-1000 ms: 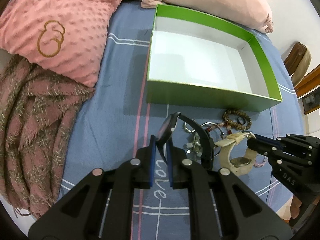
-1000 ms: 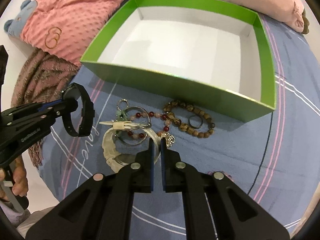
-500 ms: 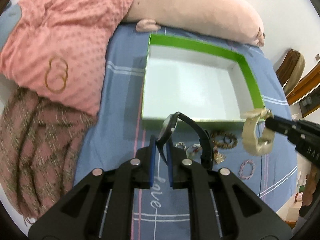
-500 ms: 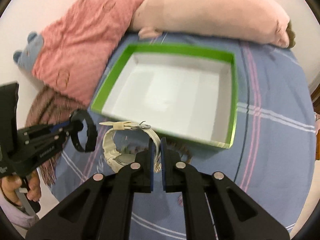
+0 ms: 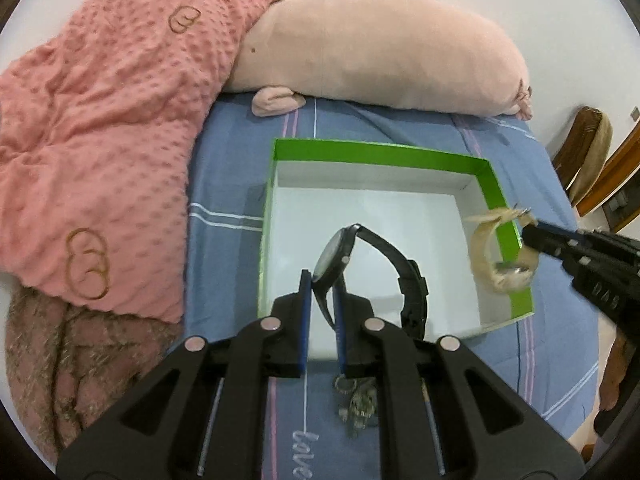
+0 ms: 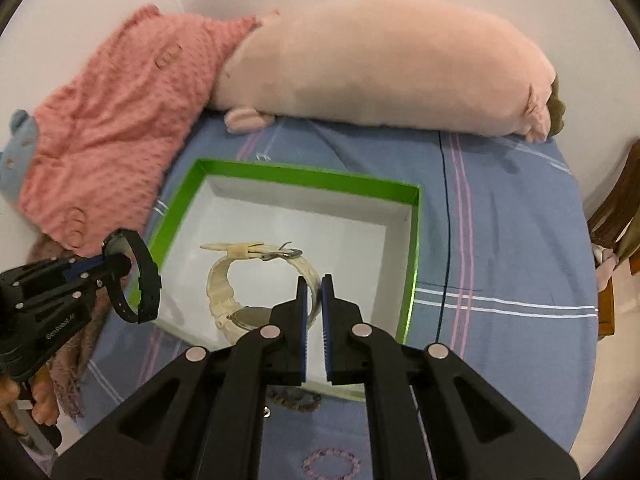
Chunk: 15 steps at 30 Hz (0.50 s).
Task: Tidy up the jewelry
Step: 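Lift both watches and carry them over the green box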
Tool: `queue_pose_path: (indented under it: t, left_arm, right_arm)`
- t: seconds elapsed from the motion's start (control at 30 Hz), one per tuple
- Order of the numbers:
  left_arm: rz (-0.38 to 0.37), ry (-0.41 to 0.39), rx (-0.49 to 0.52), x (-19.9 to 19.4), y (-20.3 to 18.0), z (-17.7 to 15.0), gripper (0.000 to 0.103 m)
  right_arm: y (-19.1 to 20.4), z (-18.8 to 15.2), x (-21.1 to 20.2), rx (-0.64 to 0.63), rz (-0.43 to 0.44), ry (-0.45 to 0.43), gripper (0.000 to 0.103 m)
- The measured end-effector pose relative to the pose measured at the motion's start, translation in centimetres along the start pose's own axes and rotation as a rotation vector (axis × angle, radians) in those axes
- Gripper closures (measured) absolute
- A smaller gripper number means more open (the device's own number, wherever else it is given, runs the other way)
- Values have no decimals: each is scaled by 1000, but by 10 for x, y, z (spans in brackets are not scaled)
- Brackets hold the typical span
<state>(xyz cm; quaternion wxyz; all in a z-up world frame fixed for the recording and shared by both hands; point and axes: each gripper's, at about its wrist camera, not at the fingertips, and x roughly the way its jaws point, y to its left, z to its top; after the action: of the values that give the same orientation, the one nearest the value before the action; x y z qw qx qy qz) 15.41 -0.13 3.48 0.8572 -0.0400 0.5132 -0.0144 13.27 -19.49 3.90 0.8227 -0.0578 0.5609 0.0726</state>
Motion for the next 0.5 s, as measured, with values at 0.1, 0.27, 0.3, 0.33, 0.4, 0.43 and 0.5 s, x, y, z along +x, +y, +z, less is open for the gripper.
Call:
queue_pose_path:
  t: [0.1, 0.27, 0.3, 0.33, 0.4, 0.43, 0.5]
  left_arm:
    - [7, 33, 8, 22, -6, 2, 92]
    - [7, 71, 23, 44, -13, 0, 92]
    - [8, 79, 25, 48, -13, 0, 92]
    - [10, 84, 26, 51, -13, 0, 92]
    - [11, 95, 28, 57, -13, 0, 92]
    - [12, 99, 29, 59, -13, 0, 92]
    - [14, 110, 33, 64, -13, 0, 92]
  right_arm:
    - [1, -5, 24, -4, -13, 47, 97]
    - [1, -13, 48, -5, -36, 96, 97]
    - [0, -14, 51, -5, -38, 102, 97]
    - [-1, -15, 55, -6, -41, 110, 97]
    - [-2, -16, 59, -6, -45, 120, 97]
    - [-3, -17, 61, -4, -45, 126, 97]
    - [-4, -18, 66, -1, -45, 138, 97]
